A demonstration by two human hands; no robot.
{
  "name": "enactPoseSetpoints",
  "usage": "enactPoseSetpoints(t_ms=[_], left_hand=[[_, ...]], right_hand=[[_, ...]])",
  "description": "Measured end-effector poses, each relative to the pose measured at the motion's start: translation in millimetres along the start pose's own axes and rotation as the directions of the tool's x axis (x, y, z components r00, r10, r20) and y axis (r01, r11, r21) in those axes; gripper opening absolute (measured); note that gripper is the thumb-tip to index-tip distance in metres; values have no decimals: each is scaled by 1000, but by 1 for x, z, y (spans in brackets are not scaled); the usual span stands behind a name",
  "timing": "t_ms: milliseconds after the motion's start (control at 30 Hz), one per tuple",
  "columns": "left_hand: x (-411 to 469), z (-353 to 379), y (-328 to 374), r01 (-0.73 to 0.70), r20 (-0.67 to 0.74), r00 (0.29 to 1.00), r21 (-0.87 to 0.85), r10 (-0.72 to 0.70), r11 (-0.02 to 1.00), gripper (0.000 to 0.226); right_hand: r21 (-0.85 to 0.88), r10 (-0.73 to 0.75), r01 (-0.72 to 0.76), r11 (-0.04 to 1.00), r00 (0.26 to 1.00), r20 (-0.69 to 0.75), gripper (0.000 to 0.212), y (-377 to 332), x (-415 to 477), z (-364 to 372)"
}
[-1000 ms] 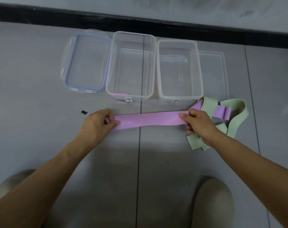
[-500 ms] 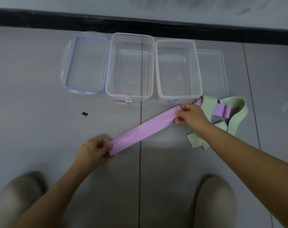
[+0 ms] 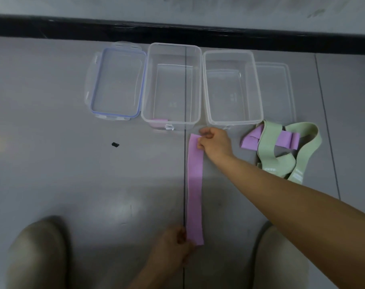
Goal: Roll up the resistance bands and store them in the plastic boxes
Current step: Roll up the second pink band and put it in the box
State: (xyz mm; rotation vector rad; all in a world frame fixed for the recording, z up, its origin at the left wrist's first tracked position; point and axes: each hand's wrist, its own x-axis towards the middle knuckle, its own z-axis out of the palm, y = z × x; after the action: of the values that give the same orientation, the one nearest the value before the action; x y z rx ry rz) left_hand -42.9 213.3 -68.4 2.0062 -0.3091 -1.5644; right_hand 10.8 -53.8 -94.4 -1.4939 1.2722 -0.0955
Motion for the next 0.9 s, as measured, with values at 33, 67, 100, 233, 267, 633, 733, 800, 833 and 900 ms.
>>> enactPoseSetpoints(t_ms=[33, 67, 100, 233, 267, 633, 733, 800, 833, 900], left_hand=[[2, 5, 1, 10, -10, 1000, -47, -11, 999, 5], [3, 9, 3, 14, -25, 1000, -82, -16, 997, 8], [4, 11, 4, 14, -47, 999, -99, -18, 995, 13], [10, 16, 7, -33, -159, 987, 8, 34, 999, 24], [12, 17, 6, -46, -201, 978, 80, 61, 996, 23], [12, 22, -15, -343, -131, 827, 652, 547, 676, 26], [16, 22, -20, -413, -66, 779, 693, 623, 591, 20], [16, 20, -18, -416, -75, 752, 717, 655, 560, 18], [17, 18, -16, -421, -77, 735, 727, 674, 543, 17], [15, 17, -15, -440, -63, 705, 742, 706, 506, 16]], right_hand=[[-40, -26, 25, 999, 1000, -15, 32, 1, 0, 1], [-67, -52, 50, 996, 998, -25, 35, 1, 0, 1], [-81, -71, 68, 994, 997, -31, 37, 1, 0, 0], [-83, -130, 129, 988, 991, -10, 44, 1, 0, -3], [-74, -141, 141, 987, 990, 4, 45, 2, -2, -5], [-409, -339, 430, 805, 899, 277, 13, 34, -83, -43], [-530, -245, 549, 646, 807, 537, 6, 67, -125, -54], [-555, -166, 612, 563, 742, 650, 16, 89, -149, -59], [-568, -133, 620, 541, 730, 670, 19, 98, -157, -62], [-575, -141, 664, 478, 704, 696, 24, 115, -173, -64]])
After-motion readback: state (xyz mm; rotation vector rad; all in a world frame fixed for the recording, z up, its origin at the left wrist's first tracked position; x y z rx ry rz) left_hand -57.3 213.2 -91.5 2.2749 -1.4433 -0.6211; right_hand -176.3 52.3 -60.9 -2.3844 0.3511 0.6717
